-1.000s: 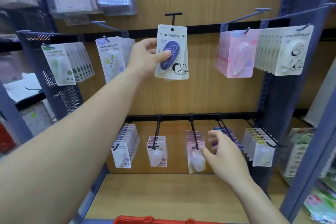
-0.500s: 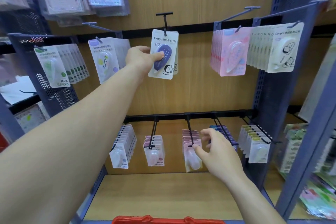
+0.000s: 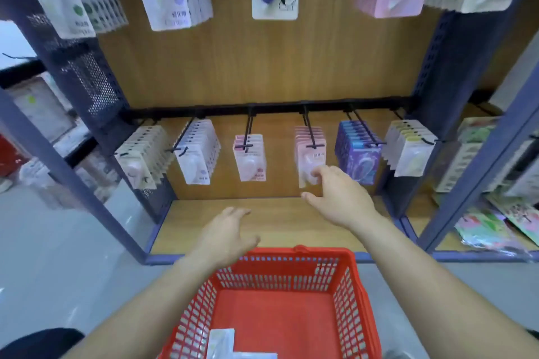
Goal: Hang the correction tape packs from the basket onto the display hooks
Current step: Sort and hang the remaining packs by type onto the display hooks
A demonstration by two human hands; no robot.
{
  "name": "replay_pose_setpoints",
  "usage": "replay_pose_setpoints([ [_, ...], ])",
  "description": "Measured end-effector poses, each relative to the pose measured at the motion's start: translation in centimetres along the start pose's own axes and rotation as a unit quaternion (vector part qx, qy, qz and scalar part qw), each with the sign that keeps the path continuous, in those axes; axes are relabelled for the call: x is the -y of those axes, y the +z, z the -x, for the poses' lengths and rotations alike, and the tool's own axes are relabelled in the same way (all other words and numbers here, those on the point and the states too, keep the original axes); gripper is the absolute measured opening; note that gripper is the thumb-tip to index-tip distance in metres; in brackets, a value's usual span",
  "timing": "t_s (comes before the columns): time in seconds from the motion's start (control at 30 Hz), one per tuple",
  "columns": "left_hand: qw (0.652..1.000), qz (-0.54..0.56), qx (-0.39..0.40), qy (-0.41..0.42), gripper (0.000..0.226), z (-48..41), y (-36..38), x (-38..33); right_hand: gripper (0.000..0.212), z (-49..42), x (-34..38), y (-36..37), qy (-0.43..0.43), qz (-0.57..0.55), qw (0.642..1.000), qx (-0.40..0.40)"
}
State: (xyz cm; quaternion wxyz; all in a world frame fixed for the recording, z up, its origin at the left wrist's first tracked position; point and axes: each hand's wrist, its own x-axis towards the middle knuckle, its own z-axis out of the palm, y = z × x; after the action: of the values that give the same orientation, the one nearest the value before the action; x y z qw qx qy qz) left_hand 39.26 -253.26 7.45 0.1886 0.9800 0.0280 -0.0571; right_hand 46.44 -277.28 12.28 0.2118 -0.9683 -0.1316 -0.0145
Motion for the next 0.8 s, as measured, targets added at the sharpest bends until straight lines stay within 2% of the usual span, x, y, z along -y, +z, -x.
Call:
replay_pose_setpoints([
  [0.2,0.991,0.022,0.122,-0.042,0.073,2.3,11.1,6.0,0.057,4.0,-3.1,10.3,0.021,0.056,0.986,0.155],
  [0.4,0.968,0.035,0.225,-0.109,0.077,3.8,19.6,11.4,0.057,8.9,-7.1,23.3,0.070,-0.001,0.953,0.294],
  [0.5,0.958,0.018,0.255,-0.130,0.087,4.4,22.8,13.3,0.058,11.0,-8.2,28.8,0.087,-0.018,0.924,0.371],
  [0.63,0.950,0.004,0.275,-0.151,0.114,4.7,25.8,15.1,0.063,12.8,-9.0,34.2,0.068,-0.028,0.905,0.420],
  [0.8,0.923,0.087,0.267,-0.262,0.126,5.4,28.6,17.3,0.086,13.6,-8.6,38.1,0.031,-0.029,0.877,0.478],
])
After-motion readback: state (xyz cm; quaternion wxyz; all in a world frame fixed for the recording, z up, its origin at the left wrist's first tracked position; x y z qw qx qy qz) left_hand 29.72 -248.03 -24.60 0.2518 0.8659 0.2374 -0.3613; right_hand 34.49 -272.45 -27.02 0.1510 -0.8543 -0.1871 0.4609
